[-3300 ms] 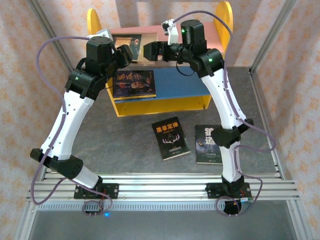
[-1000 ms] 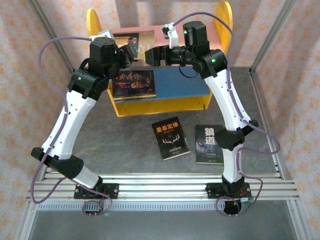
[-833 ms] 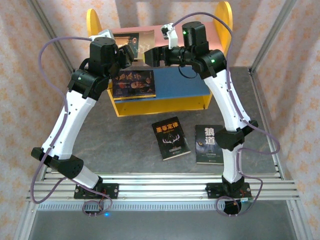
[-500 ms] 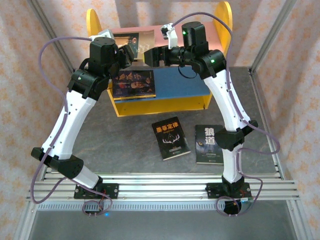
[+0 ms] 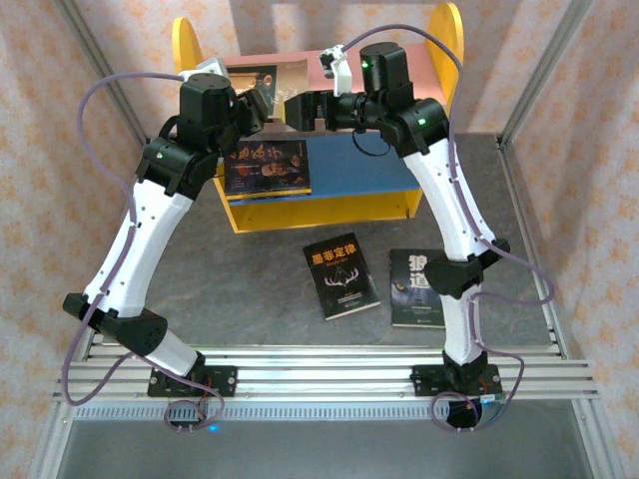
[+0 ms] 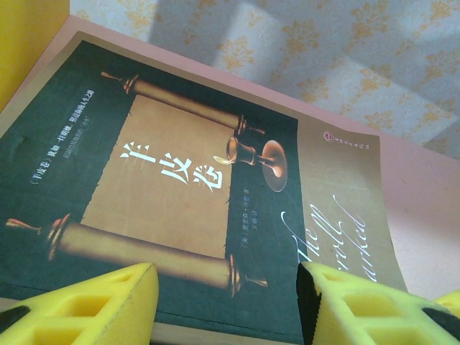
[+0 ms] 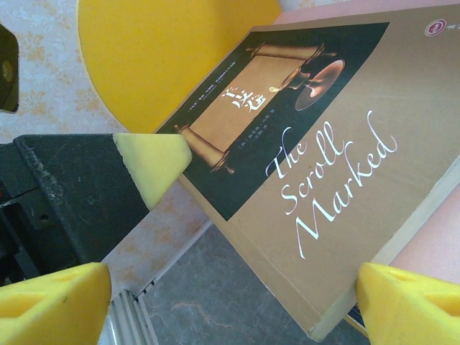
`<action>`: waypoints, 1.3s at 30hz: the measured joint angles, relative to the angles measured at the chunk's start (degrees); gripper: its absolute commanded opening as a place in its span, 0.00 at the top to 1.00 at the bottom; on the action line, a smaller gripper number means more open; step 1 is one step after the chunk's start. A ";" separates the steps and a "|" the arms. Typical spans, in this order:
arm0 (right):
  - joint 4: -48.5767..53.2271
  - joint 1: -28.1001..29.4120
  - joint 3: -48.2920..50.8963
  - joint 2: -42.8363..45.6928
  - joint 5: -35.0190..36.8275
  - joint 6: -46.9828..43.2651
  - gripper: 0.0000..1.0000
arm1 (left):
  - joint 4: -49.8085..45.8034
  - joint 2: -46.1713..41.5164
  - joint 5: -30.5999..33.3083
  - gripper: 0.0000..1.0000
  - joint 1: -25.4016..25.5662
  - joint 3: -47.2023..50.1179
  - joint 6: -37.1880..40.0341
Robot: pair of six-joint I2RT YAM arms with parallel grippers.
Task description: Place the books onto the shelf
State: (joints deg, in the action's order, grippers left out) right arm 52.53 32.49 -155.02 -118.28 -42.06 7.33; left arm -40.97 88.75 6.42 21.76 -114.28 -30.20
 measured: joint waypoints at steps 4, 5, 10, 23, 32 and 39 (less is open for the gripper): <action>0.13 0.00 -0.76 -0.50 -0.20 0.96 0.12 | 0.09 0.11 0.00 0.48 0.00 -0.04 0.00; 0.13 0.00 -0.87 -0.52 -0.20 1.22 0.12 | 0.11 0.11 0.00 0.48 0.00 -0.02 -0.28; -0.15 -0.02 -1.33 -0.87 -0.22 2.64 0.12 | 0.13 0.11 0.02 0.48 0.00 -0.02 -1.31; -0.66 0.00 -0.90 -0.70 0.98 4.37 0.15 | 0.22 0.11 0.31 0.48 0.17 0.00 -1.51; -3.34 0.98 11.08 5.68 2.75 1.44 0.15 | 0.81 0.11 1.18 0.48 0.39 0.39 -1.64; -2.69 1.49 11.82 6.19 3.30 0.33 0.15 | 1.62 0.11 1.57 0.48 0.39 0.74 -1.92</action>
State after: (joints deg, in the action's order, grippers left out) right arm 49.84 33.98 -143.20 -112.09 -38.76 7.66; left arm -39.35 88.86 7.99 22.15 -113.54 -32.12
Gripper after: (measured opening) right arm 0.850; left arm 0.525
